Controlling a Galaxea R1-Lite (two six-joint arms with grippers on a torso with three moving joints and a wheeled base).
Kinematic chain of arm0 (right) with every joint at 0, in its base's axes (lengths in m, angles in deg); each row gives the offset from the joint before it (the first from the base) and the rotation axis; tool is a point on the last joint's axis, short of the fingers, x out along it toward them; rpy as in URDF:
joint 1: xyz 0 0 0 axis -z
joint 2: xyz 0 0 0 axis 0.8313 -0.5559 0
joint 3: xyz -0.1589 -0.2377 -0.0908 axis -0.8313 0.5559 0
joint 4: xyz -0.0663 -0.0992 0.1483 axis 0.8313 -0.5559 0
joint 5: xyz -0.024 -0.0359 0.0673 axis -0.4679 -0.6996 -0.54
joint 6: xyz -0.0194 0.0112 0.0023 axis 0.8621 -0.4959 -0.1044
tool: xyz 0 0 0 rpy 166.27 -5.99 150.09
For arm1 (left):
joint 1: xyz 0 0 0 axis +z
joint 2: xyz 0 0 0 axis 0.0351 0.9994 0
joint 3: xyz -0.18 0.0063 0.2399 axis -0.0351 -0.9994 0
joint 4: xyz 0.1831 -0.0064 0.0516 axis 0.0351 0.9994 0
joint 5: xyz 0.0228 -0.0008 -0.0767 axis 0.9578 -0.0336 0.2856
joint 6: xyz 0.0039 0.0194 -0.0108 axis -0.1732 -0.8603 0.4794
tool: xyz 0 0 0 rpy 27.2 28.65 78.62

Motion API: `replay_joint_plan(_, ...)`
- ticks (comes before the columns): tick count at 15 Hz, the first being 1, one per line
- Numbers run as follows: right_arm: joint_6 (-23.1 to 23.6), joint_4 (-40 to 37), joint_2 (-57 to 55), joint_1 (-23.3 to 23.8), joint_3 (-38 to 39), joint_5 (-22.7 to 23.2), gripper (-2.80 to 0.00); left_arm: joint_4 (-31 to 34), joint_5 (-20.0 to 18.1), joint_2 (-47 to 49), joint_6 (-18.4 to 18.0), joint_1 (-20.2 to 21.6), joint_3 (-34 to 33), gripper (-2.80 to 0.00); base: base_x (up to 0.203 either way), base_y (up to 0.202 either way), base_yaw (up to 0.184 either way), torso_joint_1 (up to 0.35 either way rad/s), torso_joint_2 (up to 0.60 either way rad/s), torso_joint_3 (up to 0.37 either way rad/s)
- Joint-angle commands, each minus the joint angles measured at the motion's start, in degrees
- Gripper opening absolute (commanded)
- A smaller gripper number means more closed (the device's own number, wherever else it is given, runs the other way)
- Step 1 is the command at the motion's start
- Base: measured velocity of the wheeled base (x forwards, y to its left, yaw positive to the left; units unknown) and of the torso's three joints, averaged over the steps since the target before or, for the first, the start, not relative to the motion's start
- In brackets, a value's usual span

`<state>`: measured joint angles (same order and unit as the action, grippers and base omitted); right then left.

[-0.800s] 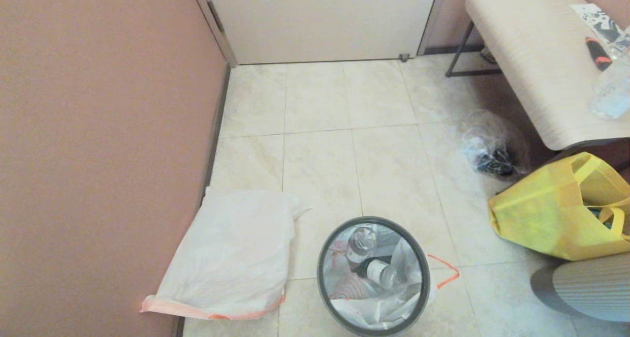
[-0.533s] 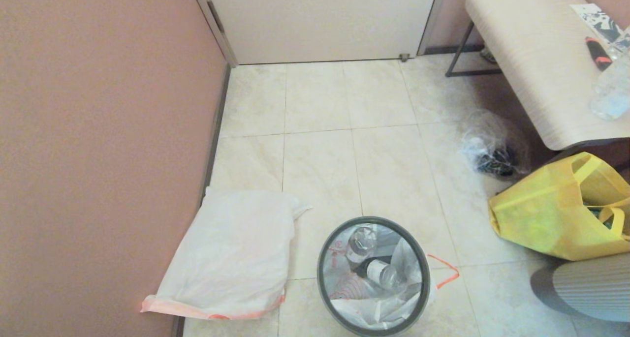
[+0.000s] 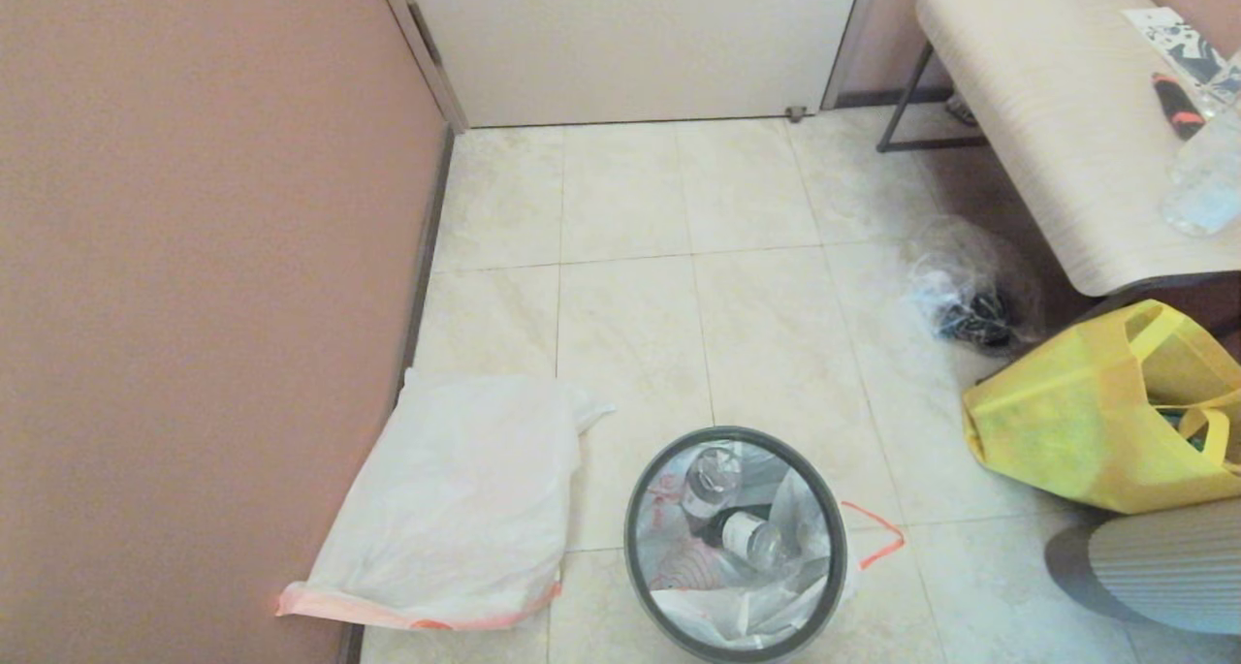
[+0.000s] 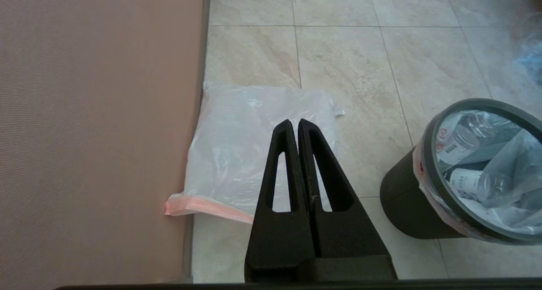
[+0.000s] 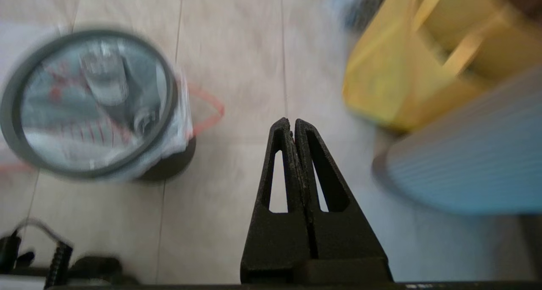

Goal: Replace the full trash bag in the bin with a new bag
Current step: Place the trash can ring on the floor

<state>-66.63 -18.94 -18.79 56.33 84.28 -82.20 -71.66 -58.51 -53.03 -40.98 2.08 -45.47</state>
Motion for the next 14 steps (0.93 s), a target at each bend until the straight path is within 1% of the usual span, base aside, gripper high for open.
replay_joint_plan(1,0.36,-0.51,-3.81,0.01,-3.45,0.03,-2.80,0.00,0.03,0.01,0.07,0.01,-2.11,-2.80,0.000,0.000,0.000,0.000,0.00,0.000)
replay_joint_plan(6,1.83,-0.74,-25.51,-0.23,-15.96,0.85,-2.80,-0.08,0.03,0.01,0.07,0.01,-2.11,-2.80,0.000,0.000,0.000,0.000,0.00,0.000)
replay_joint_plan(9,3.37,0.14,-42.90,-1.46,-19.65,1.94,-2.80,0.00,0.02,0.01,0.07,0.01,-2.11,-2.80,0.000,0.000,0.000,0.000,0.00,0.000)
replay_joint_plan(12,3.33,5.47,-62.62,-3.50,-22.50,1.86,-2.80,0.00,0.50,0.01,0.07,0.01,-2.11,-2.80,0.000,0.000,0.000,0.000,0.00,0.000)
replay_joint_plan(14,2.84,11.36,-75.99,-5.42,-24.27,0.02,-2.80,-0.01,0.04,0.01,0.07,0.01,-2.11,-2.80,0.000,0.000,0.000,0.000,0.00,0.000)
